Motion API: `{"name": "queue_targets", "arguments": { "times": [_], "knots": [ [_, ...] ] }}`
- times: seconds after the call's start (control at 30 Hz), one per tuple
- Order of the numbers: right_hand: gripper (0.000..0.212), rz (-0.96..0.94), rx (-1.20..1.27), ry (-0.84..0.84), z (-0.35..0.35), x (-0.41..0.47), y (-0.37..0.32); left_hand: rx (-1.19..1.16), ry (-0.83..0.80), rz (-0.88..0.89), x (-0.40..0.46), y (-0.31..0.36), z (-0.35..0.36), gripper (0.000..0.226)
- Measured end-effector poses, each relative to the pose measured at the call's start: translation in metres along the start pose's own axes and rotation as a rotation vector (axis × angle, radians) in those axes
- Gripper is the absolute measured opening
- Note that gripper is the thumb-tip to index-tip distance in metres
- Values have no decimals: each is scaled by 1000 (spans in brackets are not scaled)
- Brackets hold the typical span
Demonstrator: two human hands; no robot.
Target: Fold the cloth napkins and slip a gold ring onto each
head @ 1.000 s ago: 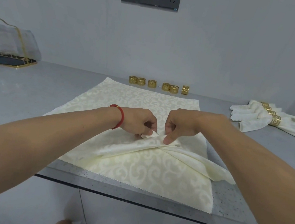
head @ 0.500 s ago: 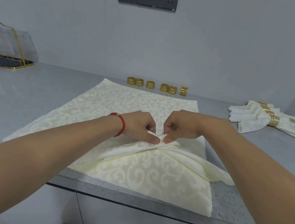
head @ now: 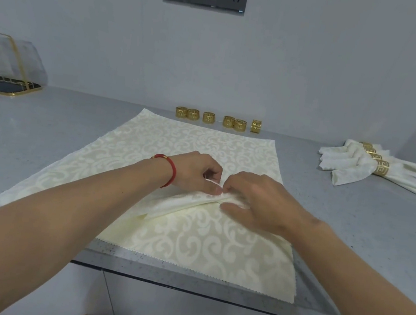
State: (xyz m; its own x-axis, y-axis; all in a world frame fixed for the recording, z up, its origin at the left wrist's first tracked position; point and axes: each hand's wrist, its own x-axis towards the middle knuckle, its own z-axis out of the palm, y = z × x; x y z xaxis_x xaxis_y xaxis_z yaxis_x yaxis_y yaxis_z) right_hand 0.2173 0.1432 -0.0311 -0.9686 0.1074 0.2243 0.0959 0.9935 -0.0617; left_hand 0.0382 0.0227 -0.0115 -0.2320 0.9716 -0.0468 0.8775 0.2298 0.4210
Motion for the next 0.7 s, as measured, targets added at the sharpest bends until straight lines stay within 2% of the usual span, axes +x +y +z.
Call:
{"name": "queue_targets", "arguments": {
  "times": [0.13,0.43,0.53,0.7],
  "knots": [
    [18,39,46,-7,6,3,9,-13,0,-10,4,1,1,25],
    [13,53,329,73,15,19,34,-23,204,66,-3,-8,26,17],
    [9,28,366,126,22,19,37,77,254,89,-5,-4,27,19],
    [12,-21,241,104,21,17,34,281,307,67,4,14,29,20]
  ]
}}
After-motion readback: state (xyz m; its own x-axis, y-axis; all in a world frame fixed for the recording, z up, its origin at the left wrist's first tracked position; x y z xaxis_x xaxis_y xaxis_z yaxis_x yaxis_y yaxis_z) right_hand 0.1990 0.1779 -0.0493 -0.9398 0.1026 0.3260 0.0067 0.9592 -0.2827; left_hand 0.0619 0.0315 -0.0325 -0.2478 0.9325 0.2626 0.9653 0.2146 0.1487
